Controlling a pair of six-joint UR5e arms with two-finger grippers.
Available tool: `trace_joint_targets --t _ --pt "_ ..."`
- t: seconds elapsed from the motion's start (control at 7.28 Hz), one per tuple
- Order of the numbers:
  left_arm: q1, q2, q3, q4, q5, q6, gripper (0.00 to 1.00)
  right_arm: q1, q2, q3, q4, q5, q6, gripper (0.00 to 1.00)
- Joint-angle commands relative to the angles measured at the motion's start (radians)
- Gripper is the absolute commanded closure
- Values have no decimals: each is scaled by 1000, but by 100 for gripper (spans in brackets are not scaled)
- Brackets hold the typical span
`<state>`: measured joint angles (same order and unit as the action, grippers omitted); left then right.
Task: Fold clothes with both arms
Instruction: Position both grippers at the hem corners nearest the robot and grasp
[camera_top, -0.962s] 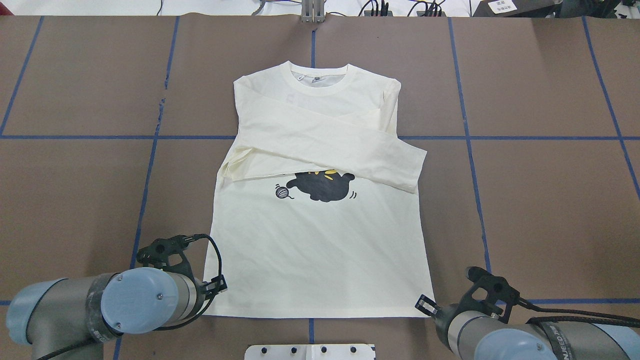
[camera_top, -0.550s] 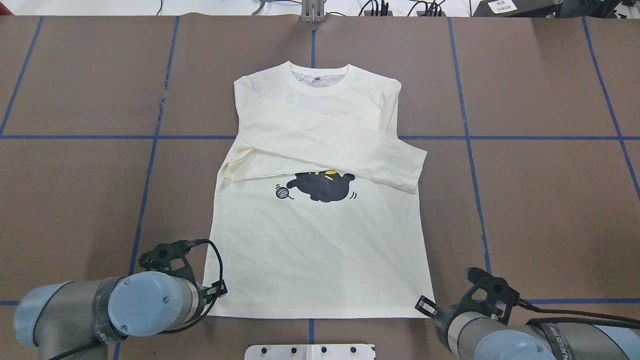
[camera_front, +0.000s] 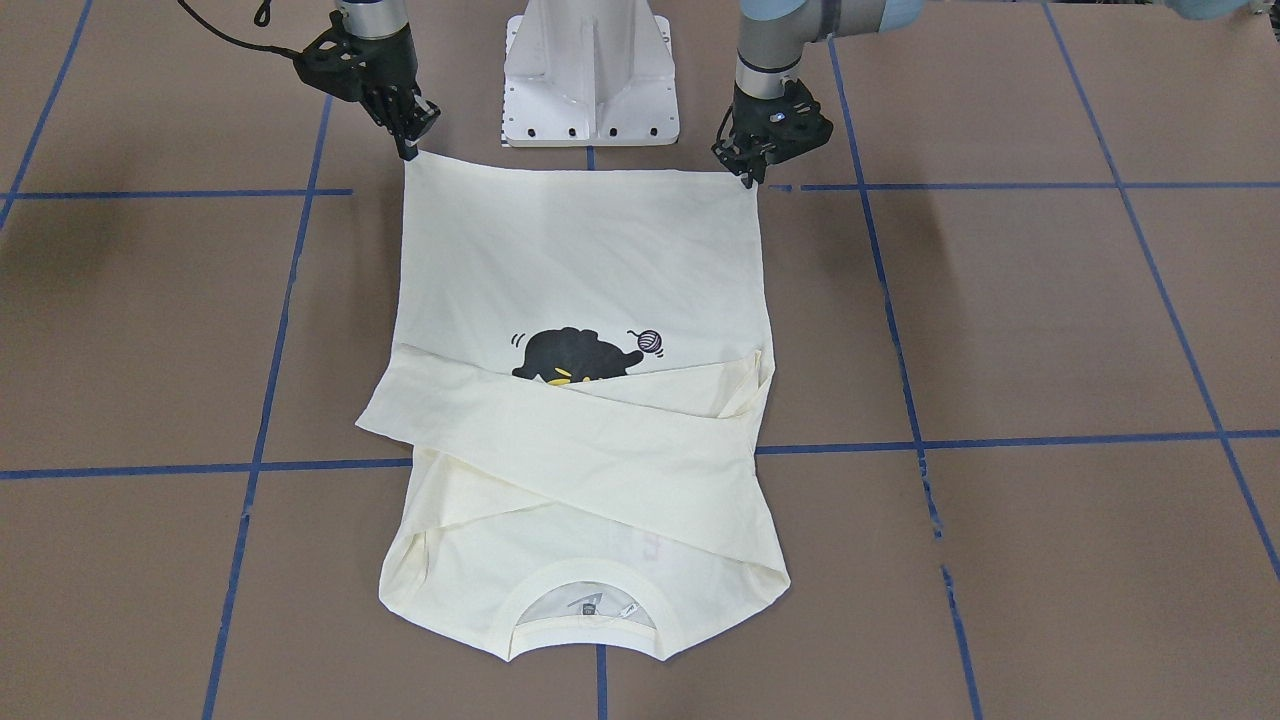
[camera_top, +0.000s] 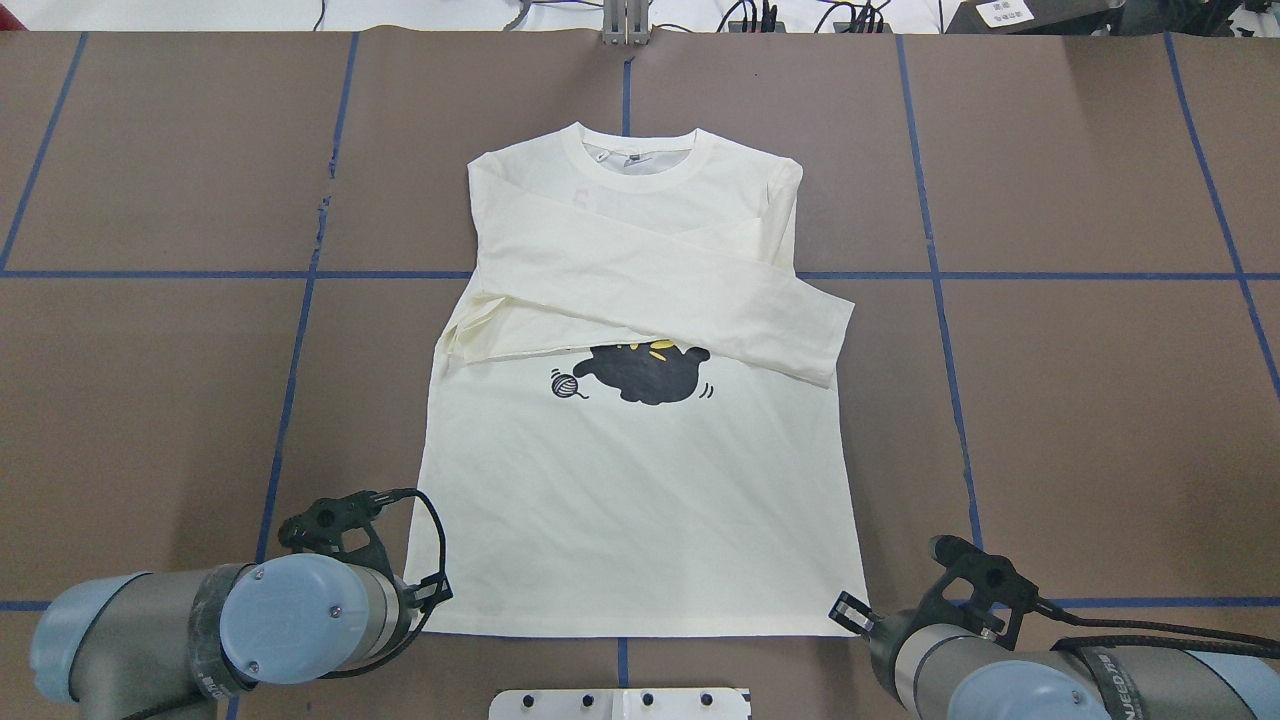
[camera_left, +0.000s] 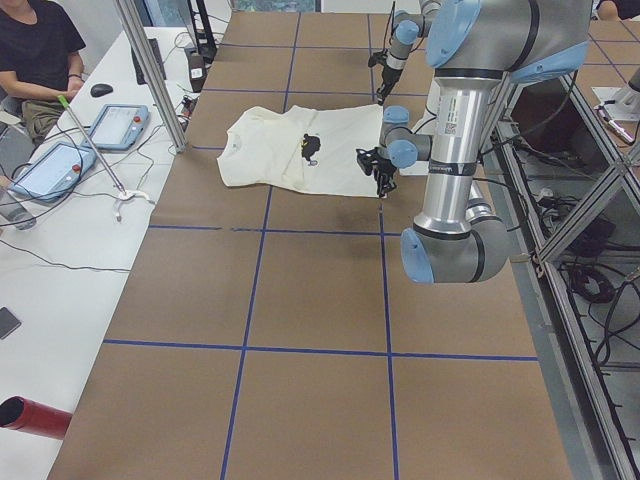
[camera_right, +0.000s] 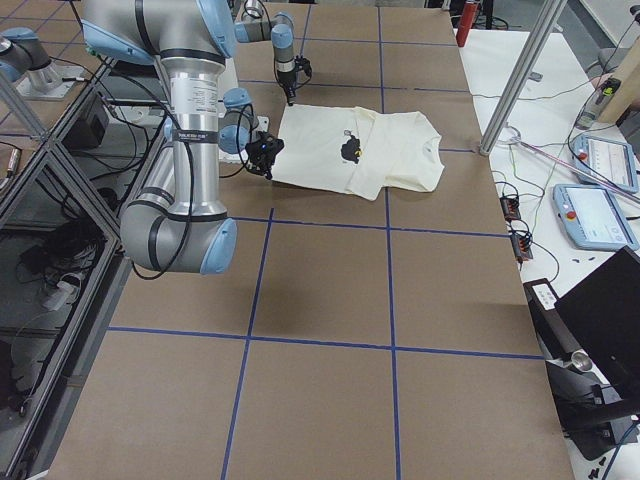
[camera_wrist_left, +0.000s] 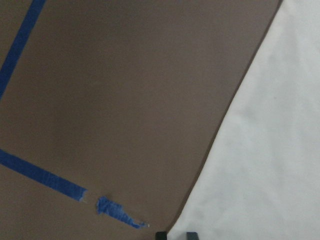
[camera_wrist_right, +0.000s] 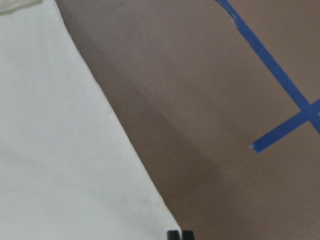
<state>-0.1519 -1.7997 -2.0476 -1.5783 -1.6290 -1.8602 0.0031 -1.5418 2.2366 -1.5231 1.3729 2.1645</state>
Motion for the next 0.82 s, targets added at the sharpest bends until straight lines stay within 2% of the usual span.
trace_joint_targets --t 0.0,0.41,0.55,0.69 --pt "3 0 -6 1 0 1 57 0 0 -2 0 0 0 100" --pt "8 0 1 6 -2 -1 58 0 0 -3 0 0 0 100" --pt "11 0 3 6 -2 -1 65 -2 0 -3 0 0 0 100" --pt "11 2 1 7 -2 -1 80 -2 0 -3 0 0 0 100"
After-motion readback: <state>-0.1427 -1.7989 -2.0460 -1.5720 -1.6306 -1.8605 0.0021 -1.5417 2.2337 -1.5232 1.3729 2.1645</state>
